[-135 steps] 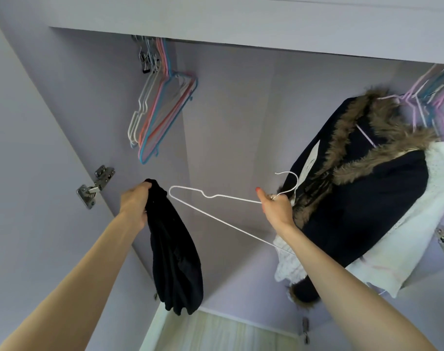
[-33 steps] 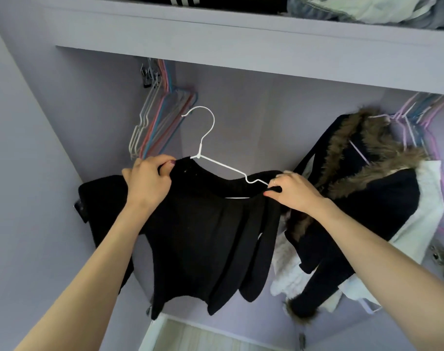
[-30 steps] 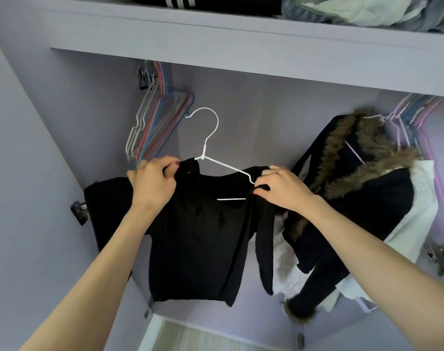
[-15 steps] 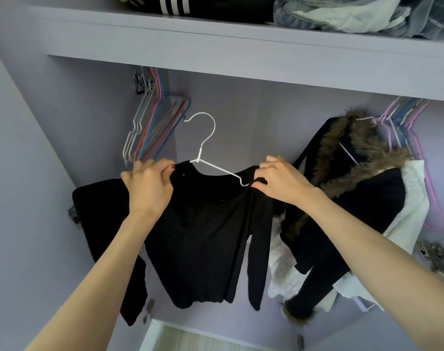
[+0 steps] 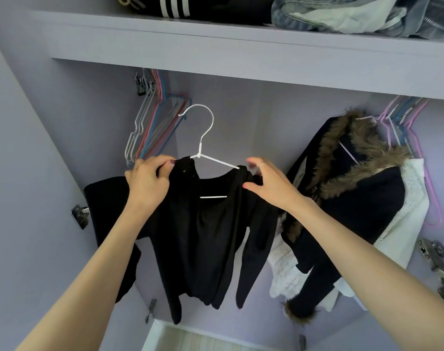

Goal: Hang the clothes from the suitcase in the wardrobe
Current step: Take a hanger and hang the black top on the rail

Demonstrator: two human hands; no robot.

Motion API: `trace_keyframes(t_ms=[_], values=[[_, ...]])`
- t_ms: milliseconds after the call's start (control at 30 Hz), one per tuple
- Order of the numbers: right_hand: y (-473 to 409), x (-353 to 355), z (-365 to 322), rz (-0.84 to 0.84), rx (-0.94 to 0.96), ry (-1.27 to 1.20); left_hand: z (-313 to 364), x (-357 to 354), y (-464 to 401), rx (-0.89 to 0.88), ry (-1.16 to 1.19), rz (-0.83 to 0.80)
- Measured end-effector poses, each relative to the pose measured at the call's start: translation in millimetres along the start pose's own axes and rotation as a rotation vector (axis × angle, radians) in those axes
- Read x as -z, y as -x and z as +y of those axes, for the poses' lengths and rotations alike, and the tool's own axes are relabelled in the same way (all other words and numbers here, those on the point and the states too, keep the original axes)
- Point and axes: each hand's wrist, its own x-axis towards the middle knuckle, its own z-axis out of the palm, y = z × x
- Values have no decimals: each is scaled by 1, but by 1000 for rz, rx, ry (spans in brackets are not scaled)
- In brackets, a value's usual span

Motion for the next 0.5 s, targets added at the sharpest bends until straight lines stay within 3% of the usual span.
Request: trace_keyframes(t_ms=[100, 200, 367, 500], values=[[-2, -8, 5, 65, -92, -52, 5, 3, 5, -44, 84, -2], [-1, -12, 11, 241, -131, -94, 8, 6, 8, -53, 140, 54], [6, -3, 24, 298, -139, 259, 3, 16, 0, 76, 157, 278], [7, -1, 32, 410, -149, 107, -9, 11, -1, 24, 19, 146]])
